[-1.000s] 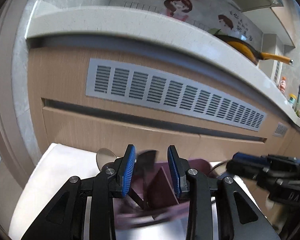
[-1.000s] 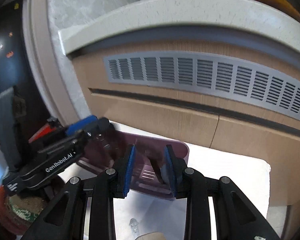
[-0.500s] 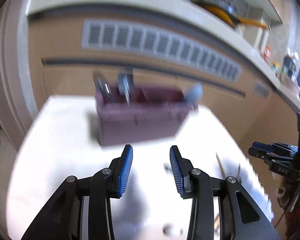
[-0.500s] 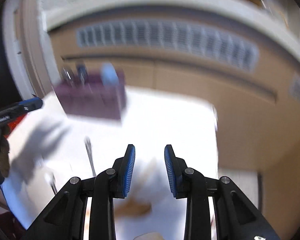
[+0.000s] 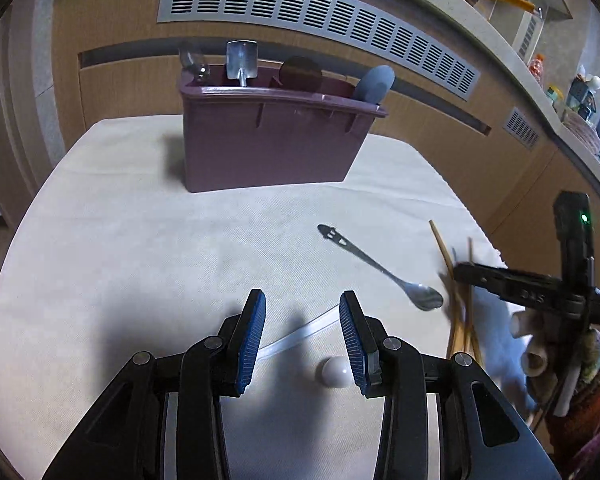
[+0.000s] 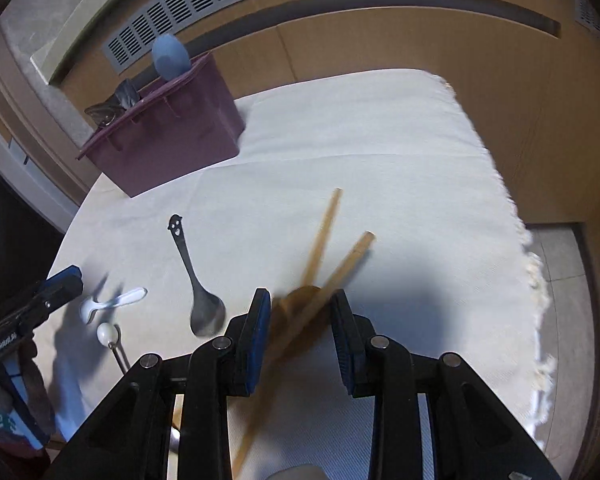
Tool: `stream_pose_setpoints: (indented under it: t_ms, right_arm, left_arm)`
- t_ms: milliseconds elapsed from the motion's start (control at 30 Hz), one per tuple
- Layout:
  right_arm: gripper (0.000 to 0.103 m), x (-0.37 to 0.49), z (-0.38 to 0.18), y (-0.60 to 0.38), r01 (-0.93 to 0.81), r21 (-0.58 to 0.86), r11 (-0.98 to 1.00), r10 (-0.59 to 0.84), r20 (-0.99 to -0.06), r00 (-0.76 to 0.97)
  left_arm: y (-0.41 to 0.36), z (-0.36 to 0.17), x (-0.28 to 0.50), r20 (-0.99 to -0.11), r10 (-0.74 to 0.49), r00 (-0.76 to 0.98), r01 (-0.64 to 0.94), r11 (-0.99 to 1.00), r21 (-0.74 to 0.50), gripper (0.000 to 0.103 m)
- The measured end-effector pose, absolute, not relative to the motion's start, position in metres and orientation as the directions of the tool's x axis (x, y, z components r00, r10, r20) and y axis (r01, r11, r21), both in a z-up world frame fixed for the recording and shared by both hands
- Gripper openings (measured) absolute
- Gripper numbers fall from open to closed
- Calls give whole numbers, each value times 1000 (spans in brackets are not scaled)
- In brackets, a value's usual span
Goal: Organize utensils
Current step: 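Drop the brown spoon into the caddy with the right tool while the left drops the spatula, then grasp the white-knob metal spoon with the right tool while the left grasps the white plastic spoon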
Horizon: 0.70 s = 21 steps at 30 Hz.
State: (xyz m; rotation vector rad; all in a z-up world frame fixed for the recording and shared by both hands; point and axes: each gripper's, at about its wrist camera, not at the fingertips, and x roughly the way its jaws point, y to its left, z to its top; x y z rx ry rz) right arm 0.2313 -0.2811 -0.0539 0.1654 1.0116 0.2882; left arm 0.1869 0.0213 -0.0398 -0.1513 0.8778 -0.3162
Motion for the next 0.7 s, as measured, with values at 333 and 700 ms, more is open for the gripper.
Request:
stream_pose_setpoints:
  t_ms: [333,700]
  right_arm:
    - [22,242,-34,-229,-356,203,912,371,-777,508]
    - [24,188,-26,-217,-590,217,778,512,-763,395]
  left_arm:
    - [25,-53,179,-785,-325,527,242,943,-228,40]
    - [55,-65,159,-806,-400,437,128,914,-385,40]
